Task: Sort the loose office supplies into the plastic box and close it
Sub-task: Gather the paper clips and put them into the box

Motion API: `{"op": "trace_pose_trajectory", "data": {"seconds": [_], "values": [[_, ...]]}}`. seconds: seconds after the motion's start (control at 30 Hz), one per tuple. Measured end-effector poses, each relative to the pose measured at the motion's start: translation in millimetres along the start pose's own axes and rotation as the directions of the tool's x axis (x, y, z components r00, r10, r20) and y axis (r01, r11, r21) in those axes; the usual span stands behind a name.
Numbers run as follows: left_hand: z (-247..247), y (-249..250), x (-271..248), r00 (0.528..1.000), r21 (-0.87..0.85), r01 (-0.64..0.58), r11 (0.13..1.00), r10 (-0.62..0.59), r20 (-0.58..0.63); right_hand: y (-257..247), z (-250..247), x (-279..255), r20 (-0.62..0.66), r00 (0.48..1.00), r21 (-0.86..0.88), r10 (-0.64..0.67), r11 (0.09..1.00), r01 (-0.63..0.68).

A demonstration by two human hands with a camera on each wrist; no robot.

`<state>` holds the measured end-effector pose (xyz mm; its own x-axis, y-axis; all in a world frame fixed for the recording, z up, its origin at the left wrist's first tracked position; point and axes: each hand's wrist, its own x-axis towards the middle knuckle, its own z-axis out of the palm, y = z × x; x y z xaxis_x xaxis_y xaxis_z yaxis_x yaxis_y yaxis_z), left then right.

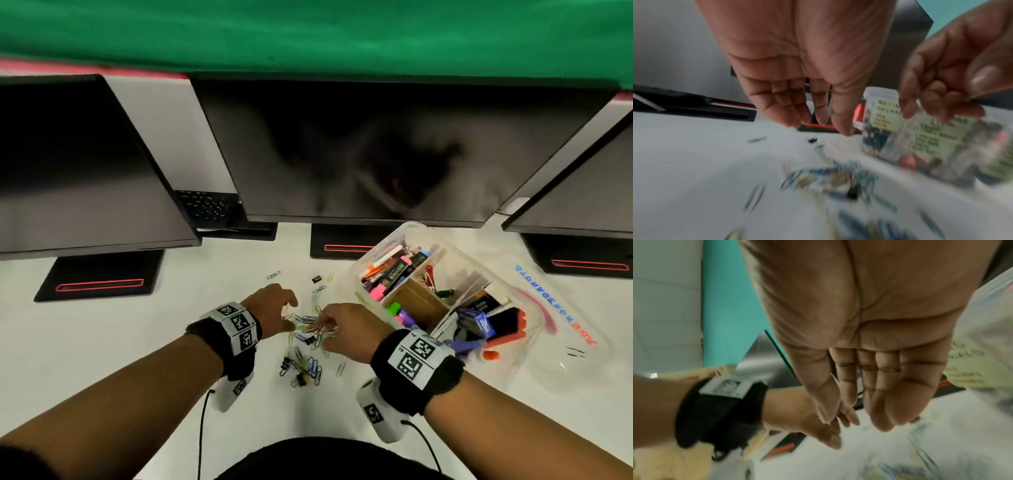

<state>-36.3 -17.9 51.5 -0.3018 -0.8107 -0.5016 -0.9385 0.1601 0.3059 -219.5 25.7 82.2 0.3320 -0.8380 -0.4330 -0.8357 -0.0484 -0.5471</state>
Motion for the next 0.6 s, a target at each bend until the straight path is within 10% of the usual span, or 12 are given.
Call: {"op": "trace_pose_trajectory", "data": {"seconds": [0.23, 0.6], "values": [[47, -26, -7, 0.991, 0.063, -0.032, 0.997, 0.023, 0.129, 30, 56, 5, 0.175, 0.905, -0.182, 0.387, 0.916, -0.357], [60, -28, 20, 0.999, -0.163, -0.044, 0.986, 0.044, -0.008, 7, 70, 56, -0.043, 0.938, 0.089, 0.344, 0.936, -0.339]]}}
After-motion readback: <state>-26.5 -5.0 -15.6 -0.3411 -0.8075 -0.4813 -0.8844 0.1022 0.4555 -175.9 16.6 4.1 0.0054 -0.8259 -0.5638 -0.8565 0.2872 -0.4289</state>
